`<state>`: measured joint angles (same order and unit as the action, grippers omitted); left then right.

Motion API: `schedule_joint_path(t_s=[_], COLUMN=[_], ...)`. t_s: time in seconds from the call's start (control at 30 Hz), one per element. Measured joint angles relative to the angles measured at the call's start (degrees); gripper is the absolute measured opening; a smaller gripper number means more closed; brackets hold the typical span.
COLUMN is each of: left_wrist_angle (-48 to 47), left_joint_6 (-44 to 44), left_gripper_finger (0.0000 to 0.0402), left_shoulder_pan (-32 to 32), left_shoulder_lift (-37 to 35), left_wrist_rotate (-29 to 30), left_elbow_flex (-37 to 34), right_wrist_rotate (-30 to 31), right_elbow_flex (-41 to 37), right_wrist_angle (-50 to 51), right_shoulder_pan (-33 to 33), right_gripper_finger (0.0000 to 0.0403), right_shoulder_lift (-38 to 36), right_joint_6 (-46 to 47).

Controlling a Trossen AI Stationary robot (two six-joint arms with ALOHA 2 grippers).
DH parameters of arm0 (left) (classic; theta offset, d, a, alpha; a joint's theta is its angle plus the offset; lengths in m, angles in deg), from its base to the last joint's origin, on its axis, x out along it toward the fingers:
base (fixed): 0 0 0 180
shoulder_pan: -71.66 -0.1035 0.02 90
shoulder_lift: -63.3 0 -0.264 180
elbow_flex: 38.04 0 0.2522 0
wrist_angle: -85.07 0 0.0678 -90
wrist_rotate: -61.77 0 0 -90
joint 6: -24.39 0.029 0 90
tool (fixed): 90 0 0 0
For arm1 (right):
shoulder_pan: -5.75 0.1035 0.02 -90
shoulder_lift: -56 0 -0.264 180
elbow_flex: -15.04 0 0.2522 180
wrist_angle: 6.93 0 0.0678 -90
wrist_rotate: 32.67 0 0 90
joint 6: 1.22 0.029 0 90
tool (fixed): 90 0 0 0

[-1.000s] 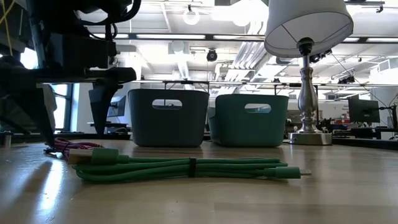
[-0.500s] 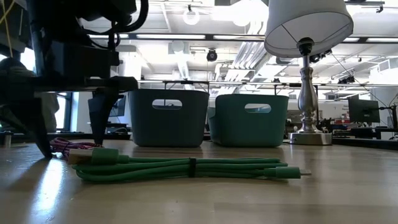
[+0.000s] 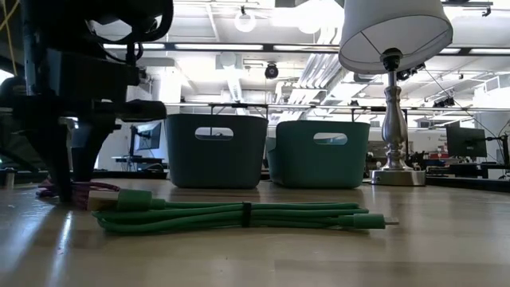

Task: Pick & Place USB Port
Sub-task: Put the pink charger cable into the blue bin

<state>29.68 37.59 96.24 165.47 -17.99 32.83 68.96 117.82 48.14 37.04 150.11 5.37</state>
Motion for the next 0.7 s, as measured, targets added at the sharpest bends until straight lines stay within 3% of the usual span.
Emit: schedule_joint_path(t_s=[0.13, 0.2, 0.5, 0.57, 0.7], left_wrist_angle=[-3.61, -10.07, -29.38, -34.20, -41.88], left_joint_6=[-1.98, -2.81, -6.71, -6.99, -12.99], left_gripper_finger=[0.0017, 0.0017, 0.0017, 0.0017, 0.0017], left_shoulder_pan=[-0.09, -0.02, 3.94, 5.45, 6.19], left_shoulder_lift=[-0.99, -1.68, -5.45, -6.01, -8.18], left_wrist_rotate=[3.60, 7.53, 18.74, 25.02, 46.75], left_elbow_flex=[2.45, 4.75, 24.95, 30.23, 38.81], right_wrist_rotate=[0.01, 0.01, 6.12, 7.49, 11.29], right_elbow_flex=[-1.29, -2.60, -7.57, -7.86, -7.87], right_wrist_angle=[-1.06, -1.43, -2.82, -3.05, -3.05], right_shoulder_pan=[0.00, 0.00, 0.79, 1.37, 2.55], right_gripper_finger=[0.0200, 0.0200, 0.0200, 0.0200, 0.0200], right_shoulder_lift=[0.02, 0.02, 0.04, 0.04, 0.04], right_joint_6=[0.07, 0.50, 0.99, 0.96, 0.61])
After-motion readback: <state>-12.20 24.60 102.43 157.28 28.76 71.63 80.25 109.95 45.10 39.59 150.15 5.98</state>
